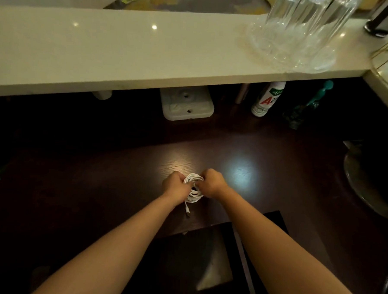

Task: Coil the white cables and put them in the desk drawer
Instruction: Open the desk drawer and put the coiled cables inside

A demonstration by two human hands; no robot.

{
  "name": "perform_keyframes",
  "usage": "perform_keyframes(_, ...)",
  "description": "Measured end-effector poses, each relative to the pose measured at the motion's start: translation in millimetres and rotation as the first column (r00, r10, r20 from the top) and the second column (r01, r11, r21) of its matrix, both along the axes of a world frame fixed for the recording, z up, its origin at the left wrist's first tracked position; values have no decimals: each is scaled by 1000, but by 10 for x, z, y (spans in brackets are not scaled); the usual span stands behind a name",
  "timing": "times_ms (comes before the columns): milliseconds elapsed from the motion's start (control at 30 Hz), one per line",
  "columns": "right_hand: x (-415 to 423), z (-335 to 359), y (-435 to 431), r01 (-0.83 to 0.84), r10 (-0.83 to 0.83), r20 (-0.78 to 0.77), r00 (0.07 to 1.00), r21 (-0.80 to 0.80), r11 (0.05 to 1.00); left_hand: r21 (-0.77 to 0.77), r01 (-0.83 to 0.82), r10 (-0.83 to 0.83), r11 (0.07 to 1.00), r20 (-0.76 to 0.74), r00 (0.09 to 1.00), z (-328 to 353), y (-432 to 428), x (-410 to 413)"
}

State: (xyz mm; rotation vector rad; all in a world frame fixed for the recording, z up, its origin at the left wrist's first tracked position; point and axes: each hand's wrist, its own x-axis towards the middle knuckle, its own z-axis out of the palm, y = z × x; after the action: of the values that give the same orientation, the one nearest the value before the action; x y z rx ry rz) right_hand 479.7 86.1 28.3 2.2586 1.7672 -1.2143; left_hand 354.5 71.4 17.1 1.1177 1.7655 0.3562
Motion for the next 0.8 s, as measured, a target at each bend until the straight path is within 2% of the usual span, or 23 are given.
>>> perform_keyframes(267,19,-249,-101,-287,274,142,951,77,955,74,-71,85,995,-199,976,-187,-245,192)
perform_keyframes(433,-43,-229,-56,-438,432,173,885,-4,899,21,38,-28,999,-349,937,-227,-303,264)
perform_keyframes(567,-6,-239,-130,-382,388,103,916,-69,922,-15,177,-169,984,-375,911,-199,-304,221)
perform_keyframes(700,15,-206,-306,-311,310,-34,950,-50,949,-37,213,-214,976,-298,930,-133,-413,170)
perform_keyframes(800,15,-184,-489,-237,228,-122,966,-61,970,-129,261,-285,957,-230,931,-116,-517,87)
